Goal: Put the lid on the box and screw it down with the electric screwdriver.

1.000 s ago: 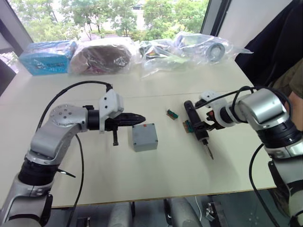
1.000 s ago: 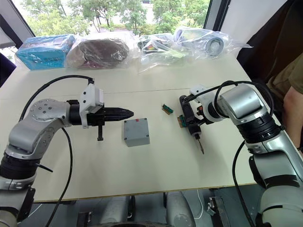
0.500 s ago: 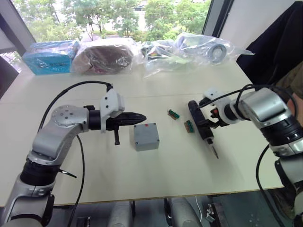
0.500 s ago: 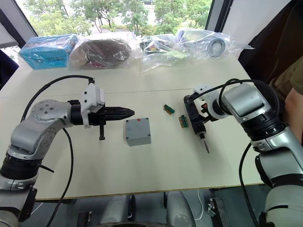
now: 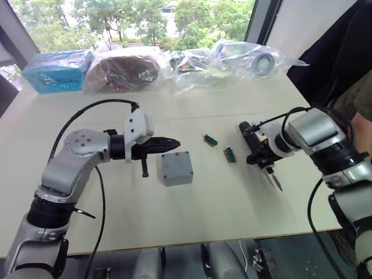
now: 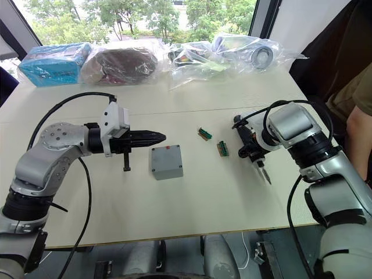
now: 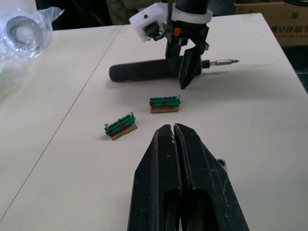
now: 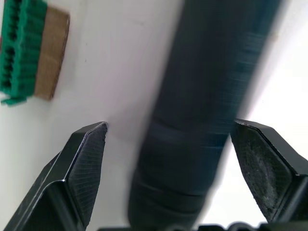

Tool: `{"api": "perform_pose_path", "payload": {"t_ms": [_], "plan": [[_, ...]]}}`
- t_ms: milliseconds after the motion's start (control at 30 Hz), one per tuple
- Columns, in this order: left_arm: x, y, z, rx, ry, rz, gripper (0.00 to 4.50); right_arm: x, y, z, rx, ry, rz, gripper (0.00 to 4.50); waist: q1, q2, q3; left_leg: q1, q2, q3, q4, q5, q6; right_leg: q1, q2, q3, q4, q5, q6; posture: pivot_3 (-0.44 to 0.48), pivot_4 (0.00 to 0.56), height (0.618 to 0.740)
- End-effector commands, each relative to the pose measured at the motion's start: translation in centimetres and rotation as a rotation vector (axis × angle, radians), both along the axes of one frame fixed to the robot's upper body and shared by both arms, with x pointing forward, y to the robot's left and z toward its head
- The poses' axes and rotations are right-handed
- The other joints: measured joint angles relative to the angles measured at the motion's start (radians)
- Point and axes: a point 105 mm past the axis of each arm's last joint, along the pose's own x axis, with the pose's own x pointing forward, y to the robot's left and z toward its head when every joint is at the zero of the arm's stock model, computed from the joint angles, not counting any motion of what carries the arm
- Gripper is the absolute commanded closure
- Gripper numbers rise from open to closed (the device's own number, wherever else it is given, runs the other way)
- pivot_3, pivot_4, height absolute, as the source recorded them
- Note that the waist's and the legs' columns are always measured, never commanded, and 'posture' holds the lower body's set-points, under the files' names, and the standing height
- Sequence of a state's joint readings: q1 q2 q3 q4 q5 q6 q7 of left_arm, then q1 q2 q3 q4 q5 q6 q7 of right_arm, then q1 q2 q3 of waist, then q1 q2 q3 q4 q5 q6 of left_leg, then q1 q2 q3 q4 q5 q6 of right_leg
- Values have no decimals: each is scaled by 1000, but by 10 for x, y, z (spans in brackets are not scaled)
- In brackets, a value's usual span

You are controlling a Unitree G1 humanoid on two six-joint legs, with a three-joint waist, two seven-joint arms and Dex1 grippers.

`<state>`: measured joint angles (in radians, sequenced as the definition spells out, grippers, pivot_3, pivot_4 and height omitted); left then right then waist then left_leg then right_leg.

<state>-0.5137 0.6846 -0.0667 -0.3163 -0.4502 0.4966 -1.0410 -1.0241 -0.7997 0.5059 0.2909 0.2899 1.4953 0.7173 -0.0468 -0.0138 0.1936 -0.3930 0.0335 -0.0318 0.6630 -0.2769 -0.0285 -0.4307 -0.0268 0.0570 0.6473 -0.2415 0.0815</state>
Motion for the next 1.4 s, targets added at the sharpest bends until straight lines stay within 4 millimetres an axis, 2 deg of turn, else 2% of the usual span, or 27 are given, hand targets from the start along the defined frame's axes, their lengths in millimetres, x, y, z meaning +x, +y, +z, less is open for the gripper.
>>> {"api": "perform_pose_path", "payload": {"t_ms": [33, 167, 267, 433, 500, 533, 600, 700, 833, 900, 1000, 1067, 1133, 1400], "plan": [[-2, -2, 6, -3, -36, -8, 4500, 5, -2, -3, -27, 5, -2, 1335, 1, 0, 0, 0, 0, 0, 0, 0, 0, 0, 0, 0, 0, 0, 0, 0, 150, 740], [-3, -1, 5, -2, -37, -5, 4500, 9, 2, -4, -24, 12, 3, 2598, -2, -1, 0, 0, 0, 0, 1, 0, 0, 1, 0, 0, 0, 0, 0, 0, 150, 740], [-4, -1, 5, 0, -37, -5, 4500, 13, 6, -2, -23, 10, 9, 2600, -11, -1, -1, 1, 0, 0, 1, 0, 0, 1, 0, 0, 0, 0, -1, 0, 150, 740], [-3, 0, 4, 30, -56, -16, 4500, 25, 18, 25, 20, -80, 32, 2603, -24, -1, -1, 1, 0, 0, 1, 0, 0, 1, 0, 0, 0, 1, -1, 0, 150, 740], [-1, 0, 6, 35, -69, -19, 4500, 28, 24, 40, 44, -139, 50, 2603, -24, 0, 0, 1, 0, 0, 1, 0, 0, 1, 0, 0, 1, 1, -1, 0, 150, 740], [-1, 1, 8, 42, -81, -18, 4500, 32, 31, 54, 52, -222, 109, 2603, -23, 0, 0, 1, 0, 0, 0, 0, 0, 0, 0, 0, 1, 1, -1, 0, 150, 740], [-1, 2, 10, 42, -88, -17, 4500, 32, 50, 80, 179, -326, 162, 2603, -23, 2, 2, 0, 0, 0, 0, 0, 0, -1, 0, 0, 1, 1, 0, 0, 150, 740], [-3, 5, 6, 52, -75, -16, 4500, 29, 81, 124, 350, -592, 318, 2603, -23, 3, 2, -8, 0, 0, 0, 0, 0, -10, 0, 0, 3, 1, 0, 0, 150, 740], [-6, 7, -7, 84, -34, -26, 4500, 12, 110, 175, 589, -952, 428, 2603, -19, 3, 2, -13, 0, -3, -1, 0, 0, -13, 1, -2, 4, 1, 1, 0, 150, 740], [-5, 8, -13, 96, -20, -23, 4500, 3, 115, 187, 682, -1062, 439, 2603, -17, 3, 2, -14, 0, -3, -1, 0, 0, -13, 0, -2, 3, 1, 1, 0, 150, 740], [-4, 12, -22, 101, 11, -10, 4500, -15, 123, 196, 808, -1195, 476, 2603, 0, 3, 2, -15, -1, -1, 1, 0, 0, -13, -2, -2, 2, 1, 1, 0, 150, 740], [-3, 14, -28, 82, 54, 1, 4500, -37, 135, 194, 895, -1252, 574, 2603, 7, 3, 2, -15, -1, -1, 1, 0, 0, -12, -2, -2, 1, 1, 1, 0, 150, 740], [-4, 16, -36, 79, 84, 8, 4500, -49, 144, 184, 914, -1262, 625, 2603, 6, 3, 2, -15, -1, -1, 1, 0, 0, -12, -2, -2, 1, 1, 1, 0, 150, 740], [-2, 19, -62, 55, 158, 50, 4500, -62, 167, 147, 957, -1282, 636, 2603, 0, 3, 2, -11, 0, -1, 1, 0, 0, -12, 0, -1, 5, 1, 1, 0, 150, 740]]}}
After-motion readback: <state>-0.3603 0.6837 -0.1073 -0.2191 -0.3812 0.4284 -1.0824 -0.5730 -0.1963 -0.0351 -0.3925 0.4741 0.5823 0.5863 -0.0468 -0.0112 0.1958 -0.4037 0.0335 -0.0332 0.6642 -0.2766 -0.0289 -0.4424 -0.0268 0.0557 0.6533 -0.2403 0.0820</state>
